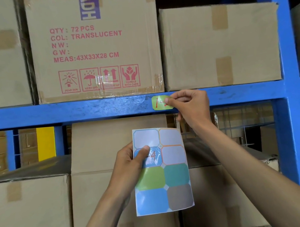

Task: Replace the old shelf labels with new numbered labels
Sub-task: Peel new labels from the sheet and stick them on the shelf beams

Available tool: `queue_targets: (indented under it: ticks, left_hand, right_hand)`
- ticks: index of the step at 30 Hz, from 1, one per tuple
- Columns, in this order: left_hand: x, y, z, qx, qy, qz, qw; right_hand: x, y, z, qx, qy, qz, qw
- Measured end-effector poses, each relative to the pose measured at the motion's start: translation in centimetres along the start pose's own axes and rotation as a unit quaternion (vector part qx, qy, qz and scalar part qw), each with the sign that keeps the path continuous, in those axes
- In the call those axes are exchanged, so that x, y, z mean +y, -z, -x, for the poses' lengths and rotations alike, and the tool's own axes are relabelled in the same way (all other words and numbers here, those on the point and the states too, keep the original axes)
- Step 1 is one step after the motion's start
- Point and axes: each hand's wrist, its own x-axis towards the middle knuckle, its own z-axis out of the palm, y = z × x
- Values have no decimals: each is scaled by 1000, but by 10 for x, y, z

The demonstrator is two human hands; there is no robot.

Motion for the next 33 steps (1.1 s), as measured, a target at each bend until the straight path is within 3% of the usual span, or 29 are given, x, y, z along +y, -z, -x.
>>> queue_targets:
  ticks: [11,21,27,33]
  left_hand:
    - [-4,-2,0,-4,11,11,1000]
    - [-5,2,0,-2,6,10,1000]
    - [-9,2,2,-6,6,13,1000]
    - [-13,-1,1,-6,11,7,1000]
  right_hand:
    - [-1,-6,2,33,13,64,997]
    - [-9,0,-10,64,53,255,963]
    - [-8,9,-16,36,-4,211,977]
    - [-8,20,-15,-4,11,195,981]
